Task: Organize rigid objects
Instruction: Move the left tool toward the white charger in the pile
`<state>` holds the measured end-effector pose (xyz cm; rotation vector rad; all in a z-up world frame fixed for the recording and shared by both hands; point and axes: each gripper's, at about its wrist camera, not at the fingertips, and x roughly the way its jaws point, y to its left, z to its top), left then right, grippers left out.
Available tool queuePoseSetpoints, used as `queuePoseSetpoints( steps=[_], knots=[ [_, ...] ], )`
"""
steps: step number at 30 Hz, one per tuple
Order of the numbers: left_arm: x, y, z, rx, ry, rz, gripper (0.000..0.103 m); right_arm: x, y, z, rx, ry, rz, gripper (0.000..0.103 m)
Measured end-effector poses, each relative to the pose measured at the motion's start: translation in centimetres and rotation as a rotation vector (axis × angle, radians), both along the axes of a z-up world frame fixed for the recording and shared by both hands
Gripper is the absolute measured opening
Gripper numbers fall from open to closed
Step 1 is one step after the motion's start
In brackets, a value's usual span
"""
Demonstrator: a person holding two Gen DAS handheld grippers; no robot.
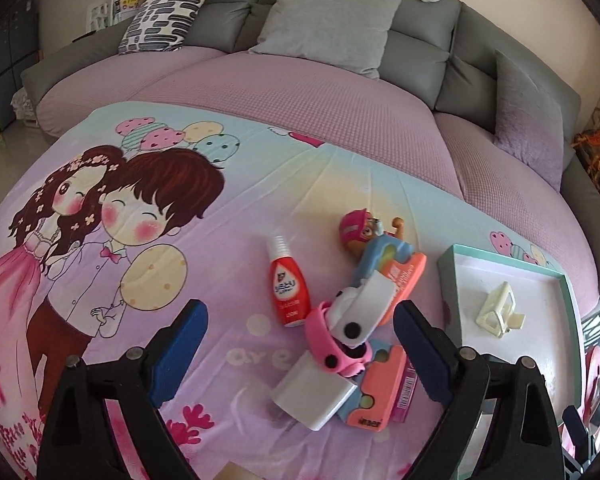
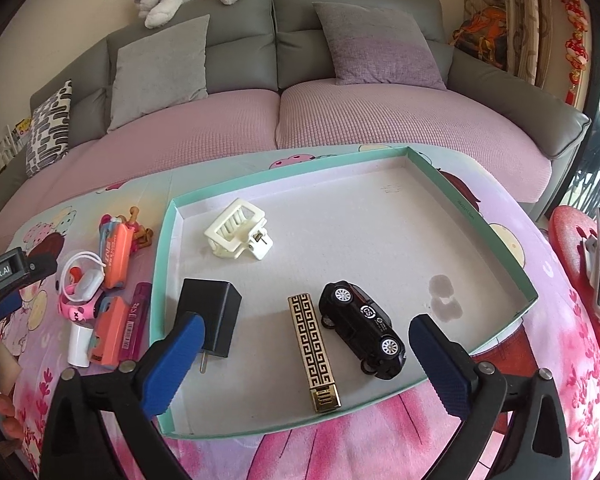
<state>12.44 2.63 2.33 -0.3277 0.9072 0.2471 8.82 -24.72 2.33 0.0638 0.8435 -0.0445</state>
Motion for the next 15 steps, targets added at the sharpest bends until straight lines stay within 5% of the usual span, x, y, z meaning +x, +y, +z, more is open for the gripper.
queuePoseSetpoints(
  steps=[15],
  knots=[
    [-3.1,8.2,0.4,0.024,-0.012,0.247,0.094,1.3,7.9,-1.0,0.129,-0.018,0.176,0.103]
  ],
)
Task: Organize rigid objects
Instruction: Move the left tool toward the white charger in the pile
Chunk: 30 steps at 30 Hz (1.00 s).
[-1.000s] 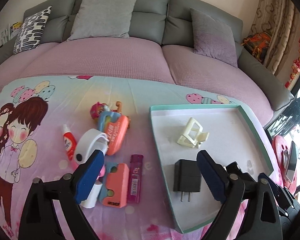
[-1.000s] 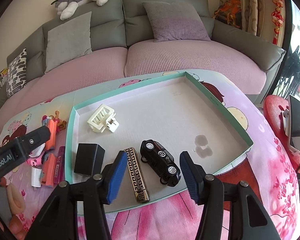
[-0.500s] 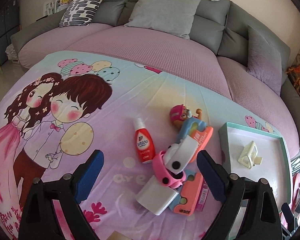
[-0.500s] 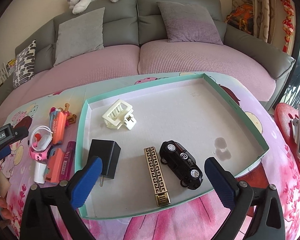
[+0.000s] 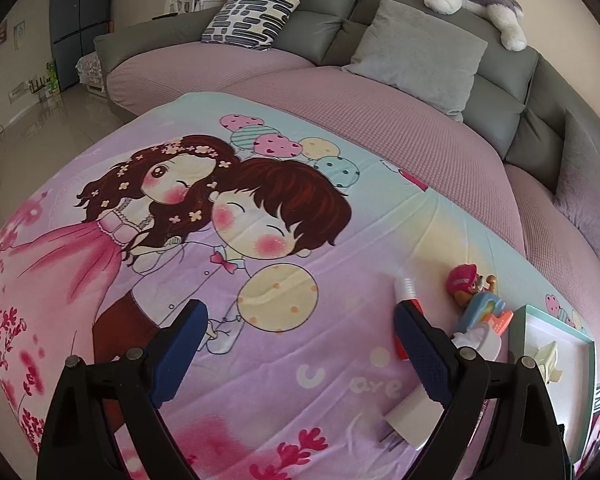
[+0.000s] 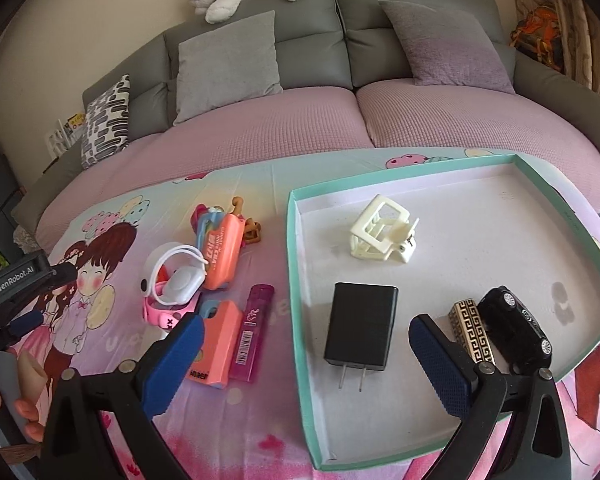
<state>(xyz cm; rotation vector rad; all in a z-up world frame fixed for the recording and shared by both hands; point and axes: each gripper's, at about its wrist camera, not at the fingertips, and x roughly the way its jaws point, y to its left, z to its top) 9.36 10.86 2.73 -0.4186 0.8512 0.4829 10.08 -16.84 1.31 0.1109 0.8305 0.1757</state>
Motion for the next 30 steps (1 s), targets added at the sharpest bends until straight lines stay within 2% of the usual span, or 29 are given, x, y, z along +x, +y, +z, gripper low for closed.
queuePoseSetpoints(
  steps=[4,9,14,18,30],
  knots=[
    [-0.5,1.2,-0.2,-0.01,0.005,0.02,0.094,0.3,1.4,-0.4,0.018,0.011,0.03,0.103],
    [-0.5,1.4,-0.8,-0.036,0.023,-0.012,0.094,0.4,3.2,-0.6,0.032,0.014,0.067,0.103],
    [0.1,0.3,-1.8,-0.065,0.059,-0.098,0.094,0.5,2.8,-0.7,0.006,0.018,0.033,0.103],
    [0.2,-1.3,-2.7,-0.09,0.083,-0.181,0.094,0.6,1.6,-0.6,0.025,0.024,-0.01,0.103],
    [0.9,-6.6,-4.0,-0.064,0.142,-0.424,0.094,0.2,0.1,0.4,0.034,0.0,-0.068,0.103]
  ],
)
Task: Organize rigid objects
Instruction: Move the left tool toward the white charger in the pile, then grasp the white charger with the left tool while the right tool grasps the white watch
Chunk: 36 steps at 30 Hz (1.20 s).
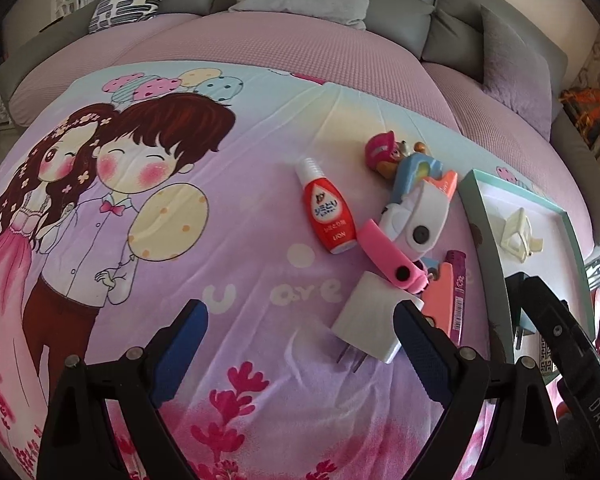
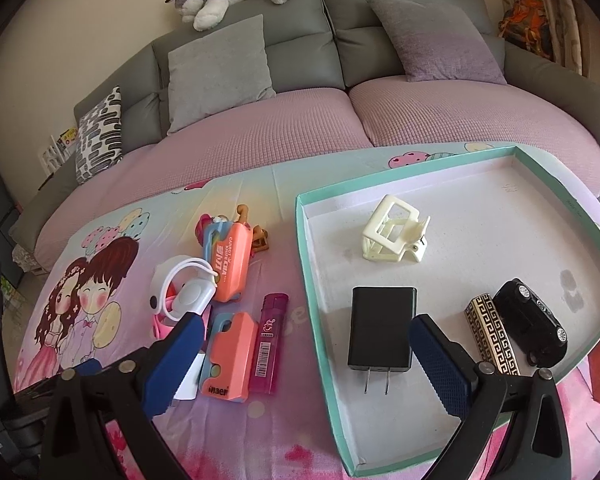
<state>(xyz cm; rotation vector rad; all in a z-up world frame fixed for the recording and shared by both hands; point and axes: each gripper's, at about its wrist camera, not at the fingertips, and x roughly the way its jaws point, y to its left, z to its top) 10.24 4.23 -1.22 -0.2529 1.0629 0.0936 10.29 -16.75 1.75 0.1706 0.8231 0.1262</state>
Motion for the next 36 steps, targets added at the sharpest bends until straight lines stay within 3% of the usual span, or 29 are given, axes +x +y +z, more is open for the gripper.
queuePoseSetpoints(
  steps=[7,12,15,20,27,36],
  knots=[
    [1.1,-2.3,-1.5,0.01,0.017,-0.077,0.092,0.0,0.0,-0.2,-0.002,0.012,0.004,0.103],
    [1.1,-2.6,-1.5,-0.034,0.012,-0.111,0.064,0.1,-0.1,-0.4,-0.001,0.016,0.0,0.103],
    [0.9,-3.1,-1.1,-0.041,0.004,-0.139,0.053,0.1,0.1,-0.6,-0.004,0.022,0.005,0.103],
    [1.0,-2.8,-1.2,-0.059,0.001,-0.135,0.053,0.1,0.4,-0.7,-0.011,0.024,0.01,0.103],
    [0.8,-0.3,-1.0,-0.052,-0.001,-0.043,0.052,0.2,1.2,-0.9,-0.019,0.023,0.03,0.103],
    [0.4,4.3,-1.1,0.033,0.01,0.122,0.052,0.4,5.0,-1.1,-0.013,-0.002,0.148,0.103]
  ],
)
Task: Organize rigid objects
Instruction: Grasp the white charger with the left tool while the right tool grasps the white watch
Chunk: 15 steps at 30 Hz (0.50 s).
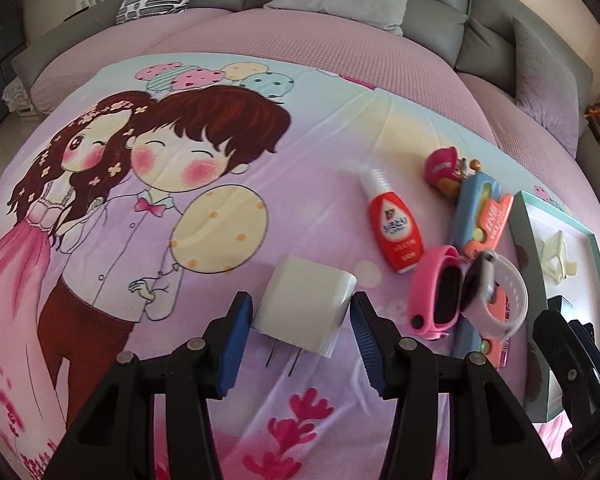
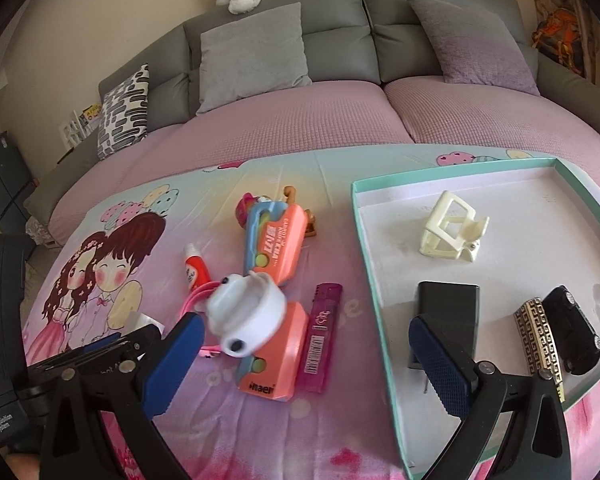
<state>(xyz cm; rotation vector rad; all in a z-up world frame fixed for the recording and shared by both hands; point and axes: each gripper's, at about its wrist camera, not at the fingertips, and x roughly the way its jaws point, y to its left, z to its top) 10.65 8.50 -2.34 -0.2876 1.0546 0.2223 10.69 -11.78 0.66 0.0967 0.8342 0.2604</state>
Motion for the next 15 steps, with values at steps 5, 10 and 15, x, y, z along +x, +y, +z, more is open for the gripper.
queuePoseSetpoints(
  steps=[5,10,15],
  knots=[
    [-0.3,1.6,-0.1,0.013,0.001,0.045,0.052,0.1,2.4,-1.0,-0.038,0.003,0.055,0.098],
    [-0.4,2.5,-0.2,0.035,0.008,0.071,0.053,0.8,3.1,-2.3,-0.047,0.037,0.045,0.085],
    [-0.1,2.7,-1.1,0.045,0.042,0.077,0.052,1.0,3.2,-2.7,-0.054,0.037,0.027,0.07]
  ],
)
